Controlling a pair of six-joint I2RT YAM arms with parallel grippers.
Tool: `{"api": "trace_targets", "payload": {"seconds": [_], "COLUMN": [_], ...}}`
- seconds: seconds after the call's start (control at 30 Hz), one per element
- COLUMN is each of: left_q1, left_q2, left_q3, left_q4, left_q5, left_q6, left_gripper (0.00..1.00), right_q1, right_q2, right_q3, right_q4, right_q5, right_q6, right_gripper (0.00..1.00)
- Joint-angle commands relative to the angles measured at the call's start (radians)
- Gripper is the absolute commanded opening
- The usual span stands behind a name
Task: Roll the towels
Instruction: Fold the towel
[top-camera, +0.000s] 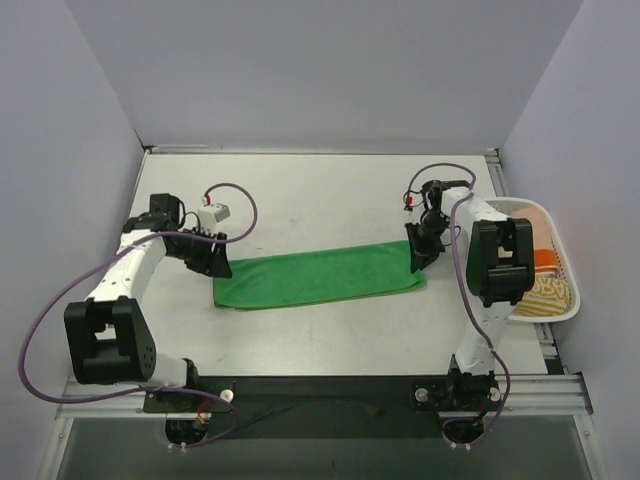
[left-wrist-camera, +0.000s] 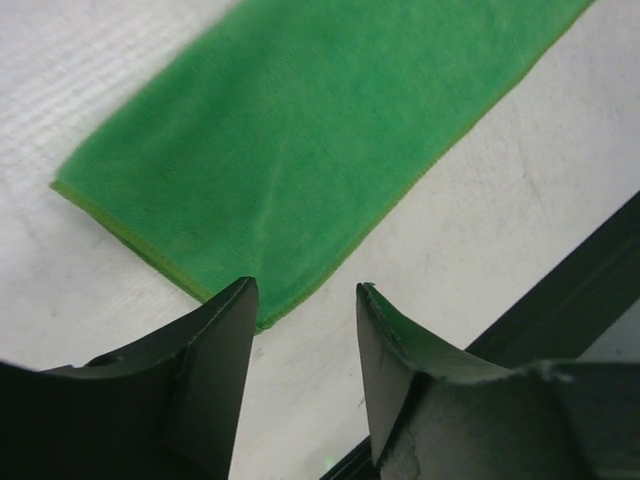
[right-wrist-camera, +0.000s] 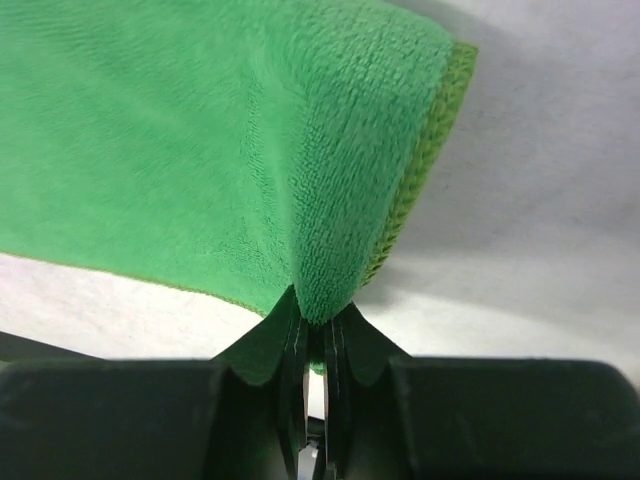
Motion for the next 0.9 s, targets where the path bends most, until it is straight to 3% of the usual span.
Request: {"api": "trace_targets", "payload": {"seconds": [0.0, 0.3, 0.37, 0.6, 0.87], "left_q1": [-0.020, -0.008, 0.003, 0.069, 0.070], "left_q2": [0.023, 0.226, 0.273, 0.416, 0.424], "left_q3": [-0.031, 0.028, 0.051, 0.083, 0.065], "left_q4": [-0.024, -0.064, -0.062, -0.047, -0.044], "left_q5": [0.047, 0.031, -0.031, 0.050, 0.062], "left_q6": [0.001, -0.019, -0.042, -0.113, -0.122], "left_gripper": [0.53, 0.39, 0.35, 0.37, 0.37], "right_q1": [0.026, 0.159, 0.187, 0.279, 0.403], "right_q2": [-0.095, -0.154, -0.148, -0.068, 0.032], "right_q3": [0.066, 0.100, 0.112, 0.170, 0.271], "right_q4": [-0.093, -0.093, -0.092, -0.061, -0.038], "right_q5": [-0.043, -0.218, -0.253, -0.403, -0.457], "right_q6": [-0.039, -0.020, -0.011, 0.060, 0.115], "right_gripper": [0.00, 0.00, 0.00, 0.00, 0.00]}}
